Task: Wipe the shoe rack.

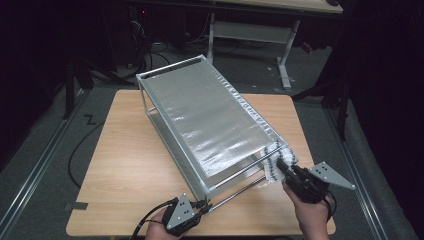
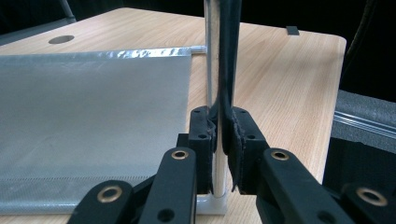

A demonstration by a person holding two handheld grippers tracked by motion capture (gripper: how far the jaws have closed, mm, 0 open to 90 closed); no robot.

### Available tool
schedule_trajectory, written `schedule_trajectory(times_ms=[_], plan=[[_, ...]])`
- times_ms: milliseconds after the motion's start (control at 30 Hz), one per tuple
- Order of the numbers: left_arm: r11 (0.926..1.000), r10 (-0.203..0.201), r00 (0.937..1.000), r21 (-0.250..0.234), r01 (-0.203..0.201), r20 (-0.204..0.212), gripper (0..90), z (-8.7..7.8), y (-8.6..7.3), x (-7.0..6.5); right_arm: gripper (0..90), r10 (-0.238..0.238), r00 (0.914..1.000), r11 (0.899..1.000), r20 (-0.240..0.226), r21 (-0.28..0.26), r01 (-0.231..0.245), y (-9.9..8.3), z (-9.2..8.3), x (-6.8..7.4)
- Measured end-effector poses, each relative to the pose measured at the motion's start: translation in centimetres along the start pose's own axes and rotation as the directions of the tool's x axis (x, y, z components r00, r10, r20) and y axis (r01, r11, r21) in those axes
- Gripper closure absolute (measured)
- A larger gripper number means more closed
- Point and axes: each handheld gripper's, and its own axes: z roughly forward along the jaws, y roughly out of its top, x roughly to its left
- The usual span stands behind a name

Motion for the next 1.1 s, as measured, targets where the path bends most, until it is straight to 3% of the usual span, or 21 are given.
schedule_trajectory(times_ms=[233, 467, 800, 933, 967, 1100], plan=[[1.0, 0.0, 1.0, 0.002, 0.0, 0.0, 80.6, 0.0, 0.0, 0.0, 77.3, -0.003, 0.999, 1.0, -0.044, 0.013, 0.003, -0.3, 0.3, 0.3], [1.0, 0.001, 1.0, 0.005, -0.001, 0.001, 80.5, -0.1, 0.0, 0.0, 77.3, -0.024, 0.9944, 0.998, -0.103, 0.063, 0.031, -0.6, 1.3, 1.4], [0.9999, 0.005, 1.0, 0.01, -0.005, 0.001, 80.6, -0.2, 0.1, 0.0, 77.4, -0.015, 0.9996, 0.998, 0.024, 0.059, 0.014, -0.9, 1.1, -0.5], [0.9997, 0.007, 0.9997, 0.024, -0.008, 0.023, 80.7, -0.1, 0.3, 0.2, 77.5, -0.014, 0.999, 0.997, 0.043, 0.079, 0.01, -1.3, 1.5, -0.7], [0.9997, -0.008, 0.9995, 0.023, 0.008, 0.029, 80.6, 0.0, 0.4, 0.1, 77.5, -0.017, 0.9988, 0.996, 0.045, 0.09, 0.013, -1.4, 1.6, -0.7], [0.9972, 0.034, 0.9988, 0.065, -0.036, 0.034, 80.3, -0.1, 0.8, 0.2, 77.6, -0.023, 0.9979, 0.993, 0.06, 0.116, 0.016, -1.9, 2.0, -0.8]])
